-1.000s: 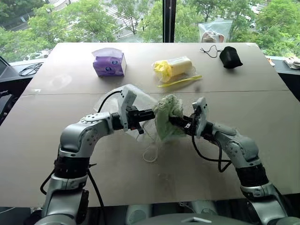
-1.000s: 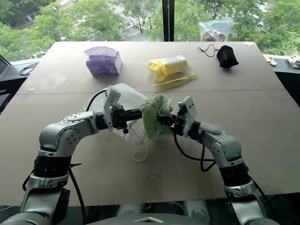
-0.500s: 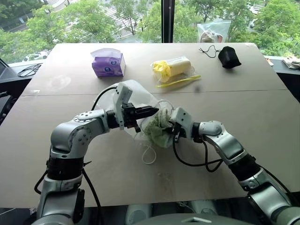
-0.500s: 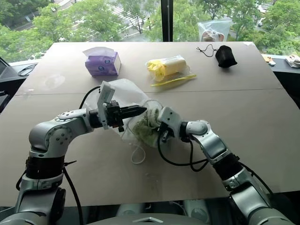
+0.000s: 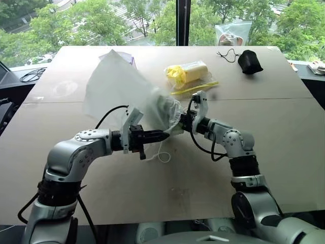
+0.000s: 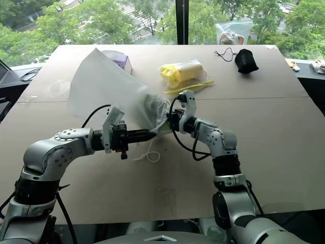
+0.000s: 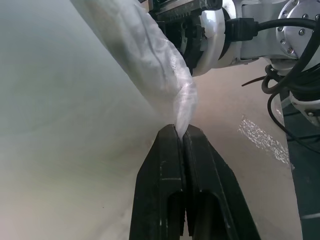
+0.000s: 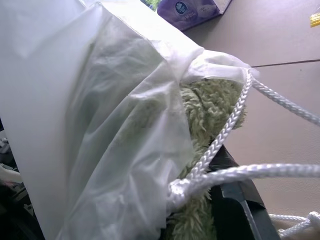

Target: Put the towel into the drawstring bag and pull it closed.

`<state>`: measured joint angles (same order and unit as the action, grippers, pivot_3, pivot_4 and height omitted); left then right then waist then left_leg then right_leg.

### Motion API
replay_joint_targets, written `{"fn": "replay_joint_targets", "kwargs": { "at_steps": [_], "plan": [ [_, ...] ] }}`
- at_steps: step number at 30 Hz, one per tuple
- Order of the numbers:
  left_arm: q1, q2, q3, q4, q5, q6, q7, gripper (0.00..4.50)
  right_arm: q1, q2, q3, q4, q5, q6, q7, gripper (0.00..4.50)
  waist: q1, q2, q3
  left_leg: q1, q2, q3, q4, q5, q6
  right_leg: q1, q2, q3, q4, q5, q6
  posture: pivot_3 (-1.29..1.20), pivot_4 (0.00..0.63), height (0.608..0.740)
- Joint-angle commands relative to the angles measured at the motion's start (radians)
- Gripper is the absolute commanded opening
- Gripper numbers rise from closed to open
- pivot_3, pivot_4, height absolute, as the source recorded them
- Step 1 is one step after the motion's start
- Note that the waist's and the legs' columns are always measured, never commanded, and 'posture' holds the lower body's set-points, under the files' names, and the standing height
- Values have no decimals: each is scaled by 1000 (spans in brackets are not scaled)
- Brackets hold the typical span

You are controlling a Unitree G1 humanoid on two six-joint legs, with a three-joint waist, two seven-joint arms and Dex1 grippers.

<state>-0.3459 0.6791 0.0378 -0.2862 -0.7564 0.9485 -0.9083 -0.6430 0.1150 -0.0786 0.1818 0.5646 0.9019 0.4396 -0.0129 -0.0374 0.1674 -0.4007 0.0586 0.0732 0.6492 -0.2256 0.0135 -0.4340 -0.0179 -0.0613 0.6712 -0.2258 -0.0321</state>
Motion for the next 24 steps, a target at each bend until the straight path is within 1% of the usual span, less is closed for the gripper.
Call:
{"fn": "replay_joint_targets", "kwargs": {
  "at_steps": [1, 4, 5, 6, 7, 10, 12, 16, 18, 21, 22, 24],
  "plan": [
    [-40, -41, -18, -43, -33, 8, 19, 0, -37, 43, 18, 17, 32, -4, 17, 13, 0, 0, 0, 0, 0, 0, 0, 0, 0, 0, 0, 0, -1, 0, 0, 0, 150, 740],
    [-58, -60, -7, -28, -37, 14, 36, 0, -12, 24, 49, -9, 60, 17, 85, 13, -1, 0, 0, -1, 0, 0, -1, 0, 0, 0, 0, 0, -2, 0, 0, 0, 150, 740],
    [-61, -60, 2, -19, -38, 14, 39, 0, -3, 14, 58, -24, 47, 20, 74, 1033, -1, 0, 0, -1, 0, 0, -1, 0, 0, 0, 1, 0, -2, 0, 0, 0, 150, 740],
    [-63, -59, 10, -12, -39, 15, 42, 0, 4, 5, 63, -35, 32, 17, 58, 1468, -2, 0, 0, -1, 0, 0, -1, 0, 0, 0, 1, 0, -2, 0, 0, 0, 150, 740],
    [-65, -59, 22, -4, -43, 18, 47, 0, 17, -7, 62, -53, 31, 19, 54, 2221, -2, 0, 0, -1, 0, 0, -1, 0, 0, 0, 1, 0, -2, 0, 0, 0, 150, 740],
    [-71, -54, 64, 27, -54, 25, 69, 0, 87, -99, 85, -174, 23, 15, 87, 2221, 0, 0, 0, -1, 0, -1, -2, 0, 0, 0, 1, -1, -2, 0, 0, 0, 150, 740],
    [-79, -53, 83, 43, -60, 27, 80, 0, 120, -134, 99, -223, 6, -21, 89, 2221, 1, 0, 0, -1, 0, -1, -2, 0, 0, 0, 1, -1, -3, 0, 0, 0, 150, 740],
    [-104, -53, 104, 62, -64, 33, 86, 0, 171, -174, 135, -284, -13, -47, 89, 2221, -1, 0, 0, -2, 0, -1, -2, 0, 0, 0, 1, -1, -5, 0, 1, 0, 150, 740],
    [-113, -52, 107, 66, -65, 37, 84, 0, 182, -179, 151, -292, -21, -62, 89, 2221, -4, 0, 0, -2, 0, -1, -2, 0, 0, 0, 1, -1, -5, 0, 1, 0, 150, 740],
    [-118, -51, 106, 66, -67, 40, 82, 0, 182, -181, 212, -274, -65, -106, 94, 2221, -3, 0, 0, -1, 0, -1, -4, 0, 0, 0, 2, -1, -5, 0, 1, 0, 150, 740],
    [-118, -51, 105, 65, -69, 42, 82, 0, 173, -171, 230, -250, -77, -118, 95, 1996, -3, 0, 0, -1, 0, -1, -5, 0, 0, 0, 2, -1, -6, 0, 1, 0, 150, 740],
    [-118, -51, 100, 62, -70, 45, 80, 0, 150, -137, 254, -185, -95, -152, 100, 1370, -4, 0, 0, -1, 0, -1, -6, 0, 0, 0, 2, -1, -7, 0, 1, 0, 150, 740]
  ]
}}
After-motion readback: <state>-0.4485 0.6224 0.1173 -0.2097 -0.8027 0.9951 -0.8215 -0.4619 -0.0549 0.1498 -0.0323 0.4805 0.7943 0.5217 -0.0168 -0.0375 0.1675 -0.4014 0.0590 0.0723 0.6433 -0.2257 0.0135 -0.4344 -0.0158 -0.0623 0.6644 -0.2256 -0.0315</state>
